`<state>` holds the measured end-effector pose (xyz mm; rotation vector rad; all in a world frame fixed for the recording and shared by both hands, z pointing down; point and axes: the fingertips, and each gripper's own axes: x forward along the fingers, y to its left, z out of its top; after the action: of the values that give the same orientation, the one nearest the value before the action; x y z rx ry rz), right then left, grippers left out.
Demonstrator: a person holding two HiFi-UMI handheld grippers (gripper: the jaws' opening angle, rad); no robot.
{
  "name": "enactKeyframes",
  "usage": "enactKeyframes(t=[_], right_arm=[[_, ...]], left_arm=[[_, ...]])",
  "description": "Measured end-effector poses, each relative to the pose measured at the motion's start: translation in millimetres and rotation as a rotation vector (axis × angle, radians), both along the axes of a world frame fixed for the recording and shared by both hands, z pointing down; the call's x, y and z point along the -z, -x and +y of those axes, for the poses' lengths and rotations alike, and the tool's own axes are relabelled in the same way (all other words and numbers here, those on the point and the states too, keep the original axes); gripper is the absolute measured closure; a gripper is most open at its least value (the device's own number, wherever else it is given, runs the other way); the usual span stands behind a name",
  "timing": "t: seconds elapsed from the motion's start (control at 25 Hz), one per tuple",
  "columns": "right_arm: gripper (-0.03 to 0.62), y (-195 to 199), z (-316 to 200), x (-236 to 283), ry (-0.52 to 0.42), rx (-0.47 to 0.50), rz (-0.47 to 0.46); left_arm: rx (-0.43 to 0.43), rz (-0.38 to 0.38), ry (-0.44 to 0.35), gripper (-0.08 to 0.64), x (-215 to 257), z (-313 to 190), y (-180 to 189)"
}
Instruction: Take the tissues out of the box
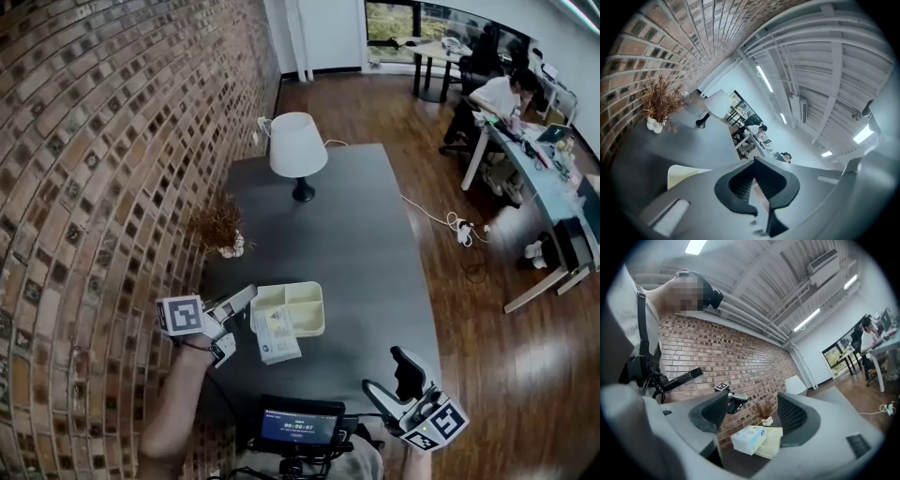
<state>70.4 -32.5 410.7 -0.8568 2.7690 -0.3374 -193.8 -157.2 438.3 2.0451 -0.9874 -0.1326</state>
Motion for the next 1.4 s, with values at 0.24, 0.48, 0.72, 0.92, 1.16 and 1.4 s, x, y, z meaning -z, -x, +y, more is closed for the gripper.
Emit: enactKeyframes(t=[0.24,0.48,0.72,0.92,1.16,1.4], right_arm=[[0.265,-7.3,7.1,-7.9,0.035,-0.015,0.006],[0.265,-21.1,2.4,-58.6,0.147,-0.063,0.01],[0.265,-20.9,23.6,-196.2,0.51,0.009,0.128],[0.265,-18.9,75.3,-262.8,0.77,0.111,0.121],[0.265,11.6,123.8,-301.7,0.964,0.283,0.151],[0.265,56.0,46.8,-289.5,0.877,0.172,-0.008]], left_arm=[[-0.003,-0.123,0.135,0.558,-78.8,29.6,12.1],[-0.063,-0.031,0.24,0.493,-146.4,104.5,-3.5],[-0.088,0.099,0.405,0.405,-223.3,199.4,-34.0],[-0.254,0.025,0.471,0.325,-269.9,244.1,-58.5],[-0.494,0.026,0.53,0.322,-300.5,254.7,-112.0],[-0.451,0.107,0.529,0.267,-298.1,226.7,-136.1]])
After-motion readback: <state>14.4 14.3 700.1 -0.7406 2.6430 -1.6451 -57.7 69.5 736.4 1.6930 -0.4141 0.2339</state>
